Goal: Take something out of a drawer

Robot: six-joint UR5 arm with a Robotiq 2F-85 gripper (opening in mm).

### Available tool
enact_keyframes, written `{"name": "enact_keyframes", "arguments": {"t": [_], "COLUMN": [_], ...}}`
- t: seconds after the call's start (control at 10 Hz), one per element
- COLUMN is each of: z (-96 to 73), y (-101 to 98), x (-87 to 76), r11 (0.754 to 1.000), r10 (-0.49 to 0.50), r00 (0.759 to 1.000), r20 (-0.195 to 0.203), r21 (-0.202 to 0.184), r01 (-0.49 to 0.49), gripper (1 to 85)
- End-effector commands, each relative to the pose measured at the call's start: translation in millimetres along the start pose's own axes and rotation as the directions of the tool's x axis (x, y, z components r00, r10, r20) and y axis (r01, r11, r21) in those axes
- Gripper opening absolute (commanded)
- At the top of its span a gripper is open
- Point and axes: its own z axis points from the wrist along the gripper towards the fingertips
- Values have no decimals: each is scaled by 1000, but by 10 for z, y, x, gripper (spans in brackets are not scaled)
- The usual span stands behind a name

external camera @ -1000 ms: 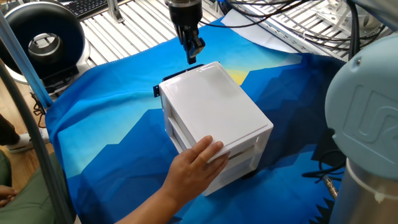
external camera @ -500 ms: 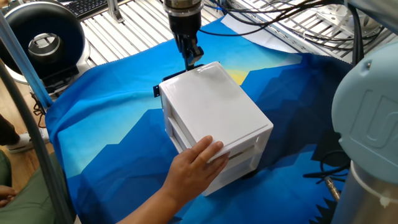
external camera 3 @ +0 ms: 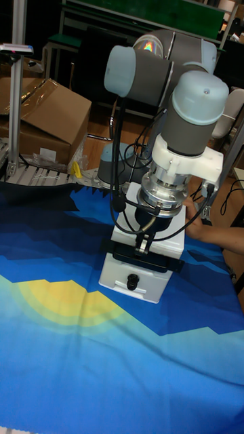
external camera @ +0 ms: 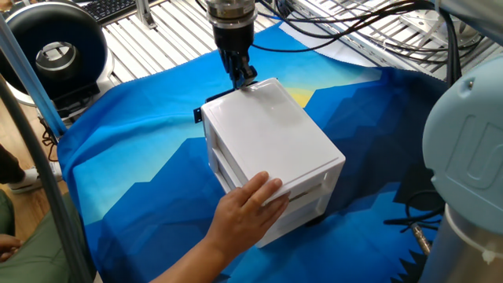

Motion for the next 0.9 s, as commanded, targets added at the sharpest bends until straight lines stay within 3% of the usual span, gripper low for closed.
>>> {"name": "enact_keyframes", "arguments": {"t": [0.0,0.8], "z": [23,-56], "y": [-103,-279], "x": [-26,1], "r11": [1000,999], "r10": [-23,-39], "r00": [1000,999], "r20": [20,7], "r21": [14,38], "r01": [23,39], "gripper": [10,10]}}
